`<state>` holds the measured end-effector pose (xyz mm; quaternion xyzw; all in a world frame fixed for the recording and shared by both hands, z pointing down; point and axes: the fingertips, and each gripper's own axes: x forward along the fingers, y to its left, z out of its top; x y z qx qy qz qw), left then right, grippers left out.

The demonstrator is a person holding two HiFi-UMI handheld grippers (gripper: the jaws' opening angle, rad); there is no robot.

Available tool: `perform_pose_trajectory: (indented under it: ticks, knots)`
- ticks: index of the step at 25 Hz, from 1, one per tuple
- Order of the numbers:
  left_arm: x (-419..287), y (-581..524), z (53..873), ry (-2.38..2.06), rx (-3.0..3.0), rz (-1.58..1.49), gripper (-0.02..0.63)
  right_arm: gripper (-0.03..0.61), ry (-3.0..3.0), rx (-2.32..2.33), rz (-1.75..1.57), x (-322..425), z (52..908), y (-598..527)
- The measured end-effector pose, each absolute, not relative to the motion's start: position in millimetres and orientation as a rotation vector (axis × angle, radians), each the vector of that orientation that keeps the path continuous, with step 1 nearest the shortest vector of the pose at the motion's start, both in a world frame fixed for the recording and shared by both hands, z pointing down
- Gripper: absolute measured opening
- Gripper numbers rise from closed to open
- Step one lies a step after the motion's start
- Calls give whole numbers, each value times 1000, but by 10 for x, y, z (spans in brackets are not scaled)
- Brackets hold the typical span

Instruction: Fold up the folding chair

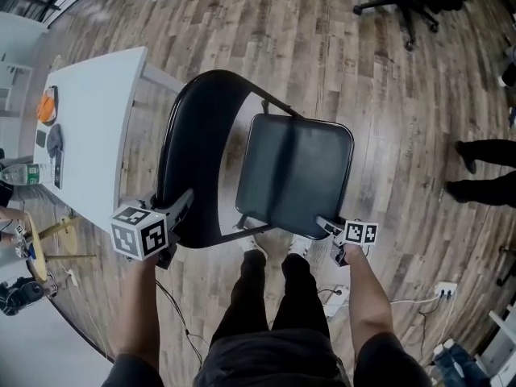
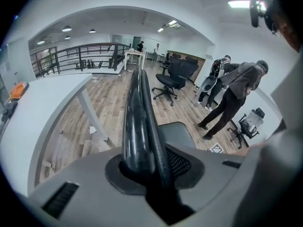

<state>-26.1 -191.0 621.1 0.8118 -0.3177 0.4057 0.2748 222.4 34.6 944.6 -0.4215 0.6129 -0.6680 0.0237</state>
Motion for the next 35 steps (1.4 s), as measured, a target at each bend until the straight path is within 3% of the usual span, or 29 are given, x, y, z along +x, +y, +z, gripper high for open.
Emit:
perform_pose_trajectory:
  ticks: [16, 35]
  knots:
    - [-699, -2110, 5539, -851, 2158, 1074, 72, 337, 1925, -1271, -1953, 1303, 8081, -243]
    - [-1657, -2554, 5152, -846, 2146, 1047, 71, 337, 2174, -1101, -1827, -532, 6882, -1179]
